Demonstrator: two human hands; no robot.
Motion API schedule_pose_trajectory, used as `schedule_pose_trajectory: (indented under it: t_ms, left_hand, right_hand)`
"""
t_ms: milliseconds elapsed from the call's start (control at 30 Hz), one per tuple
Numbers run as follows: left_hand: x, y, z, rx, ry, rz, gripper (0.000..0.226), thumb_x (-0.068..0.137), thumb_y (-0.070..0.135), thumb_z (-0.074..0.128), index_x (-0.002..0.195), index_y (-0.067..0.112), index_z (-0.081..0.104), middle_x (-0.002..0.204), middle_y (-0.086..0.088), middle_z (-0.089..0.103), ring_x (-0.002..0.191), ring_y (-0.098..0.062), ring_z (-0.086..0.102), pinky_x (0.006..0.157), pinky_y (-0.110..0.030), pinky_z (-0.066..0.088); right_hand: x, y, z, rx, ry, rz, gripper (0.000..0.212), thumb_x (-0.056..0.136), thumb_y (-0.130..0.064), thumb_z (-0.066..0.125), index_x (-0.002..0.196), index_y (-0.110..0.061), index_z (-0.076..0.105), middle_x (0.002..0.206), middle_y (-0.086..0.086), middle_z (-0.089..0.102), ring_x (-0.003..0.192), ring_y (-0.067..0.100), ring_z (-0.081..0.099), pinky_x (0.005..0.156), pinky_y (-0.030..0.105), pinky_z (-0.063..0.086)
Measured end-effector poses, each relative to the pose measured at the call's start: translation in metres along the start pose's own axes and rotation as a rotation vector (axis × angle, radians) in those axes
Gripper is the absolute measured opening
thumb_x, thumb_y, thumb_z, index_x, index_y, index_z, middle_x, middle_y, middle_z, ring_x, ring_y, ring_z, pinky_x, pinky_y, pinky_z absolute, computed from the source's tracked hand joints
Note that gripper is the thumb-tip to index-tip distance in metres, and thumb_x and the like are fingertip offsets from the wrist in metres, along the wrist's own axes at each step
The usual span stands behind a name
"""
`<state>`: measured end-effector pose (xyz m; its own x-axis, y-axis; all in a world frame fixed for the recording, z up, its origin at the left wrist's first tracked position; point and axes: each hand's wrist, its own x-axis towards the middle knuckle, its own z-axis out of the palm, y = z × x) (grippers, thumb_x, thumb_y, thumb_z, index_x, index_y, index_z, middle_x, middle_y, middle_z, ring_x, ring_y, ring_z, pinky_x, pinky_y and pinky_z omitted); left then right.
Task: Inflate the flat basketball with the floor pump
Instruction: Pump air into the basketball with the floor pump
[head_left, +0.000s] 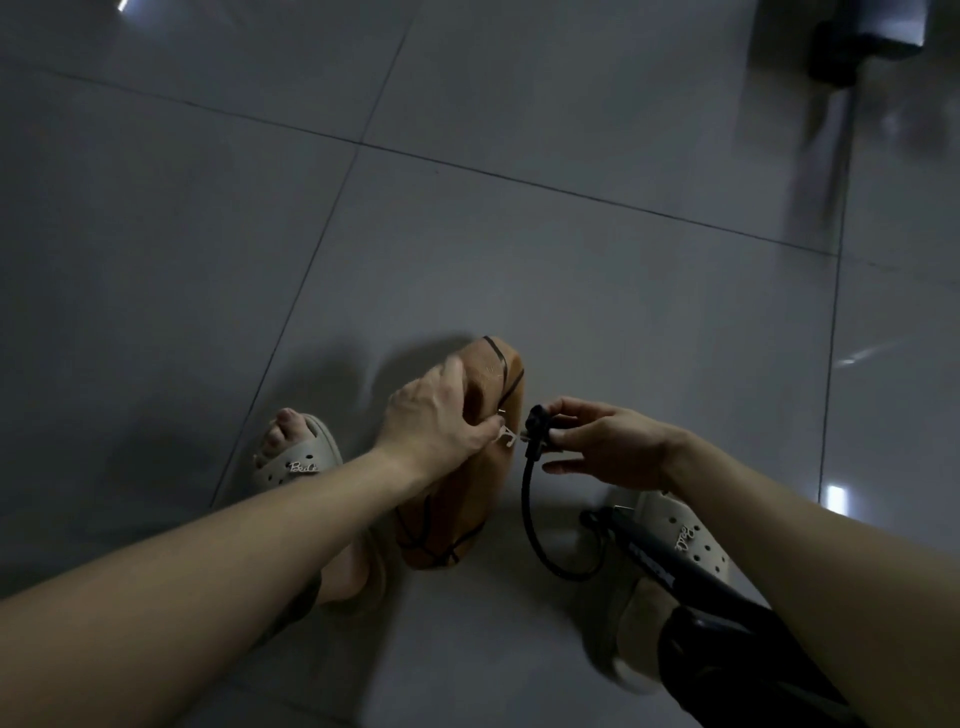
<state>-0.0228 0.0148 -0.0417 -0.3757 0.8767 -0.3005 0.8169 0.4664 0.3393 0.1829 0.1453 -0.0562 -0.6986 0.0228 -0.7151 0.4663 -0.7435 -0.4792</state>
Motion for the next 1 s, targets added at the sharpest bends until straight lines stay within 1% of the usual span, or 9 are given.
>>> schedule_pose_trajectory:
  t_ms: [67, 167, 300, 433, 567, 700, 833, 933, 1000]
  left_hand:
    - [-0.002, 0.005, 0.003, 0.055, -0.089, -0.067, 0.054, 0.086, 0.067, 0.060, 0.070, 0.015, 0.057, 0.071, 0.000, 0.061, 0.069, -0.022, 0.062, 0.065, -0.033, 0.050]
    - [-0.003, 0.005, 0.001, -0.028, -0.198, 0.028, 0.054, 0.092, 0.054, 0.059, 0.055, 0.015, 0.055, 0.055, 0.000, 0.054, 0.054, -0.019, 0.056, 0.054, -0.030, 0.041]
    - [-0.010, -0.015, -0.003, -0.104, -0.081, 0.110, 0.053, 0.090, 0.041, 0.059, 0.046, 0.016, 0.046, 0.043, 0.004, 0.045, 0.041, -0.011, 0.046, 0.050, -0.027, 0.035]
    - [-0.019, -0.012, -0.006, -0.169, 0.028, 0.174, 0.054, 0.090, 0.033, 0.066, 0.044, 0.021, 0.041, 0.039, 0.009, 0.039, 0.037, -0.007, 0.041, 0.046, -0.022, 0.029]
    - [-0.015, -0.002, -0.012, -0.167, 0.039, 0.212, 0.056, 0.090, 0.032, 0.066, 0.043, 0.023, 0.037, 0.038, 0.010, 0.036, 0.037, -0.008, 0.043, 0.047, -0.014, 0.024]
    - [-0.013, 0.004, -0.008, -0.138, -0.021, 0.193, 0.051, 0.091, 0.037, 0.062, 0.048, 0.015, 0.049, 0.043, 0.005, 0.044, 0.041, -0.008, 0.045, 0.048, -0.018, 0.026]
    - [-0.012, 0.008, -0.002, -0.164, -0.033, 0.188, 0.051, 0.092, 0.038, 0.061, 0.048, 0.015, 0.050, 0.044, 0.004, 0.046, 0.042, -0.010, 0.047, 0.046, -0.024, 0.033]
    - [-0.009, 0.011, -0.001, -0.167, -0.045, 0.179, 0.049, 0.093, 0.037, 0.060, 0.052, 0.011, 0.057, 0.048, -0.002, 0.053, 0.046, -0.017, 0.054, 0.049, -0.031, 0.043]
    - [-0.007, 0.010, 0.000, -0.145, -0.056, 0.181, 0.048, 0.093, 0.038, 0.059, 0.054, 0.010, 0.058, 0.049, -0.003, 0.054, 0.048, -0.017, 0.054, 0.051, -0.031, 0.044]
  right_hand:
    - [-0.002, 0.000, 0.001, 0.031, -0.020, -0.008, 0.023, 0.087, 0.000, 0.059, 0.104, -0.013, 0.066, 0.116, 0.010, 0.069, 0.113, 0.026, 0.064, 0.111, 0.053, 0.039]
    - [-0.004, 0.002, 0.002, 0.080, -0.052, -0.031, 0.025, 0.092, 0.005, 0.051, 0.105, -0.012, 0.065, 0.115, 0.012, 0.068, 0.115, 0.027, 0.063, 0.112, 0.054, 0.038]
    - [-0.008, 0.007, 0.002, 0.095, -0.140, -0.032, 0.024, 0.090, 0.004, 0.053, 0.109, -0.008, 0.061, 0.115, 0.013, 0.066, 0.114, 0.028, 0.062, 0.111, 0.055, 0.038]
    - [-0.009, 0.011, -0.001, 0.081, -0.142, -0.017, 0.023, 0.089, 0.003, 0.055, 0.107, -0.009, 0.063, 0.115, 0.014, 0.065, 0.115, 0.031, 0.058, 0.111, 0.055, 0.038]
    - [-0.005, 0.014, 0.000, 0.083, -0.006, -0.011, 0.024, 0.090, 0.000, 0.058, 0.112, -0.008, 0.063, 0.118, 0.017, 0.062, 0.113, 0.031, 0.060, 0.111, 0.055, 0.040]
    - [0.000, 0.007, 0.011, 0.054, 0.124, -0.034, 0.022, 0.094, -0.002, 0.055, 0.114, -0.008, 0.062, 0.112, 0.016, 0.064, 0.105, 0.028, 0.063, 0.100, 0.048, 0.048]
    - [0.003, 0.002, 0.021, 0.009, 0.191, -0.028, 0.019, 0.096, -0.001, 0.055, 0.112, -0.007, 0.064, 0.102, 0.012, 0.070, 0.093, 0.023, 0.068, 0.083, 0.038, 0.056]
    - [0.007, 0.003, 0.024, -0.016, 0.207, -0.023, 0.023, 0.096, -0.002, 0.056, 0.118, -0.003, 0.062, 0.105, 0.014, 0.069, 0.094, 0.025, 0.069, 0.080, 0.036, 0.056]
    - [0.009, 0.004, 0.026, -0.015, 0.224, -0.031, 0.025, 0.096, -0.002, 0.057, 0.120, -0.001, 0.062, 0.103, 0.014, 0.070, 0.091, 0.024, 0.070, 0.080, 0.036, 0.057]
